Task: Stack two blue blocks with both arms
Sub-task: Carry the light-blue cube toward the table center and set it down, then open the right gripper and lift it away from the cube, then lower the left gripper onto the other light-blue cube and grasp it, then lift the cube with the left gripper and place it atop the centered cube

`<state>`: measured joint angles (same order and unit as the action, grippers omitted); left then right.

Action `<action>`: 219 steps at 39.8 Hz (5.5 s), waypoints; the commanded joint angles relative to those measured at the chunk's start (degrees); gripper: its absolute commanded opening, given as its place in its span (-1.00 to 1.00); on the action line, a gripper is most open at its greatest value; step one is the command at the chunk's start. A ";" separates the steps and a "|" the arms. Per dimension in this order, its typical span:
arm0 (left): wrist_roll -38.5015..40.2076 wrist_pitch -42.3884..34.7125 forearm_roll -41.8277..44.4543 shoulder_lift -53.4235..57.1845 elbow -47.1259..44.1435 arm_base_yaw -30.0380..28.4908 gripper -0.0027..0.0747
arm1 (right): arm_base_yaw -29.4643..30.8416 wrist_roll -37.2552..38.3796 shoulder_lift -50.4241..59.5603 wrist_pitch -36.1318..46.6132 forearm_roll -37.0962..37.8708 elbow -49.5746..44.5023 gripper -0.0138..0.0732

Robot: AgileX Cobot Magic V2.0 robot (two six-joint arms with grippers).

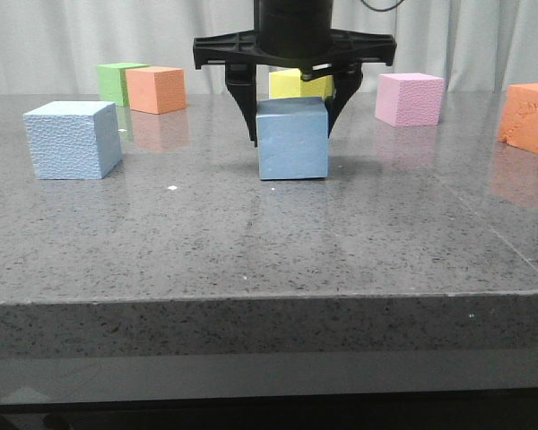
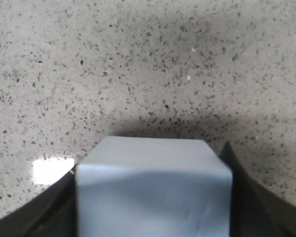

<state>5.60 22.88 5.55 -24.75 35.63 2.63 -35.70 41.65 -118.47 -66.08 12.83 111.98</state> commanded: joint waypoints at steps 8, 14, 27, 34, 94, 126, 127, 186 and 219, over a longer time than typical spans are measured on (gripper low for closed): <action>-0.03 -4.63 0.09 -0.75 1.73 0.36 0.01 | 0.17 -2.06 4.35 1.82 2.12 1.98 0.74; -0.03 -4.63 0.09 -0.75 1.73 0.36 0.01 | 1.40 -11.38 7.44 2.64 0.18 1.98 0.74; -0.03 -4.63 0.09 -0.75 1.73 0.36 0.01 | 7.64 -34.41 20.11 -2.03 -12.20 -3.48 0.73; -0.03 -4.63 0.09 -0.75 1.73 0.36 0.01 | 9.49 -37.01 31.58 1.63 -12.20 -15.67 0.73; -0.03 -1.77 0.51 -3.35 3.31 0.36 0.49 | 9.49 -47.10 83.14 32.05 -12.10 -66.56 0.73; -0.09 17.71 2.35 -44.35 30.83 20.31 0.59 | 9.49 -47.10 83.14 32.05 -12.10 -66.56 0.73; -0.09 17.71 2.63 -45.46 31.44 20.31 0.59 | 9.49 -47.10 83.14 32.05 -12.10 -66.56 0.73; 8.20 24.99 5.06 -76.59 52.81 21.66 0.15 | 9.49 -47.10 83.14 32.09 -12.10 -66.56 0.73; -61.85 37.31 -29.15 -82.44 80.77 30.39 0.15 | 9.49 -47.10 83.09 32.09 -12.10 -66.56 0.73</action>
<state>-51.48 63.06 -21.29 -109.01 114.41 32.20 -26.46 -4.96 -35.41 -38.14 0.55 43.95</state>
